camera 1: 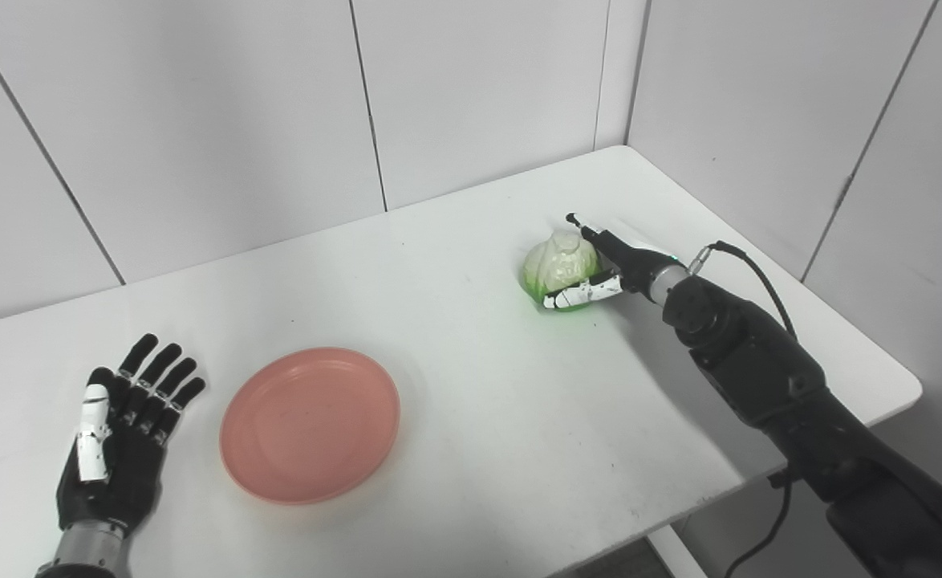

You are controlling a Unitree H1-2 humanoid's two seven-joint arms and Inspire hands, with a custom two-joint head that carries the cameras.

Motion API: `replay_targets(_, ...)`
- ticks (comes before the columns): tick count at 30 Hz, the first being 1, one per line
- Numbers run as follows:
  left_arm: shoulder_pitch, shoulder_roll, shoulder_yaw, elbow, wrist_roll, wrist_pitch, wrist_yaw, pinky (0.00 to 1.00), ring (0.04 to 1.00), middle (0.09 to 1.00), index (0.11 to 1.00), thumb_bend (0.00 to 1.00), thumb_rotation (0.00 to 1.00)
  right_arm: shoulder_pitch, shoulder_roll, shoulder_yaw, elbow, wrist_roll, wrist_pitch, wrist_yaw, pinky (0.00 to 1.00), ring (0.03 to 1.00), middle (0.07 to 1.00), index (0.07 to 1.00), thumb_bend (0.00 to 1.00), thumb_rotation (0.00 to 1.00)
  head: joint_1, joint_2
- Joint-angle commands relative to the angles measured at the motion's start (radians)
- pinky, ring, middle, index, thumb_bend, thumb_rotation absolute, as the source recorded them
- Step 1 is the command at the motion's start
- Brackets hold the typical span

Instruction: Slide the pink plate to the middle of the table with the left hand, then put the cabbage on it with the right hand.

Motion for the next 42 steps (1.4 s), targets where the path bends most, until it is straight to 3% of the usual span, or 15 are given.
replay_targets(1,0.04,-0.003,-0.003,0.055,0.005,0.025,0.007,0.8,0.821,0.829,0.824,0.47,0.82,-0.029,-0.014,-0.026,0.008,0.011,-0.04,-0.034,0.93,0.988,0.999,1.0,1.0,0.44,0.001,0.0)
replay_targets(8,0.037,-0.002,-0.003,0.073,0.01,0.016,0.004,0.79,0.819,0.83,0.823,0.48,0.83,-0.016,0.021,-0.076,0.031,0.067,-0.099,-0.096,0.84,0.905,0.927,0.949,1.0,0.34,0.005,-0.002)
replay_targets(11,0.035,-0.001,-0.002,0.082,0.011,0.011,0.002,0.79,0.819,0.831,0.822,0.49,0.83,-0.018,0.034,-0.089,0.042,0.091,-0.114,-0.106,0.8,0.855,0.883,0.919,1.0,0.34,0.004,-0.003)
replay_targets(18,0.029,0.002,0.0,0.107,0.01,-0.005,-0.011,0.79,0.816,0.832,0.823,0.49,0.82,-0.037,0.084,-0.115,0.076,0.166,-0.136,-0.113,0.8,0.843,0.867,0.892,1.0,0.32,0.01,-0.005)
replay_targets(21,0.031,0.0,0.0,0.1,0.009,0.0,-0.008,0.78,0.813,0.83,0.821,0.5,0.81,-0.047,0.101,-0.118,0.097,0.185,-0.144,-0.119,0.79,0.836,0.864,0.886,1.0,0.31,0.014,-0.005)
replay_targets(24,0.034,-0.004,-0.002,0.078,0.01,0.017,0.005,0.78,0.811,0.828,0.816,0.5,0.82,-0.059,0.117,-0.116,0.137,0.2,-0.169,-0.126,0.68,0.734,0.781,0.805,1.0,0.22,0.015,-0.004)
replay_targets(28,0.034,-0.004,-0.001,0.077,0.006,0.02,0.004,0.79,0.82,0.837,0.823,0.5,0.82,-0.073,0.116,-0.078,0.169,0.163,-0.164,-0.141,0.63,0.675,0.703,0.729,0.97,0.18,0.015,-0.004)
replay_targets(32,0.036,-0.006,-0.001,0.072,0.009,0.02,0.008,0.78,0.814,0.833,0.82,0.49,0.81,-0.089,0.121,-0.041,0.203,0.132,-0.136,-0.147,0.58,0.597,0.616,0.592,0.92,0.14,0.018,-0.004)
replay_targets(33,0.036,-0.005,-0.003,0.076,0.012,0.014,0.007,0.79,0.817,0.835,0.824,0.49,0.82,-0.093,0.125,-0.036,0.216,0.129,-0.135,-0.148,0.52,0.544,0.577,0.541,0.73,0.14,0.018,-0.004)
replay_targets(35,0.035,-0.004,-0.004,0.082,0.014,0.008,0.005,0.79,0.816,0.832,0.822,0.49,0.82,-0.099,0.13,-0.029,0.233,0.126,-0.134,-0.15,0.45,0.484,0.527,0.498,0.56,0.13,0.018,-0.005)
replay_targets(38,0.034,-0.004,-0.003,0.083,0.012,0.007,0.003,0.79,0.813,0.829,0.82,0.5,0.81,-0.098,0.133,-0.019,0.229,0.117,-0.121,-0.153,0.39,0.435,0.475,0.498,0.53,0.01,0.018,-0.005)
replay_targets(42,0.035,-0.008,-0.004,0.075,0.013,0.012,0.009,0.78,0.808,0.823,0.815,0.5,0.81,-0.092,0.128,-0.011,0.206,0.108,-0.106,-0.157,0.36,0.413,0.462,0.503,0.53,0.0,0.023,-0.007)
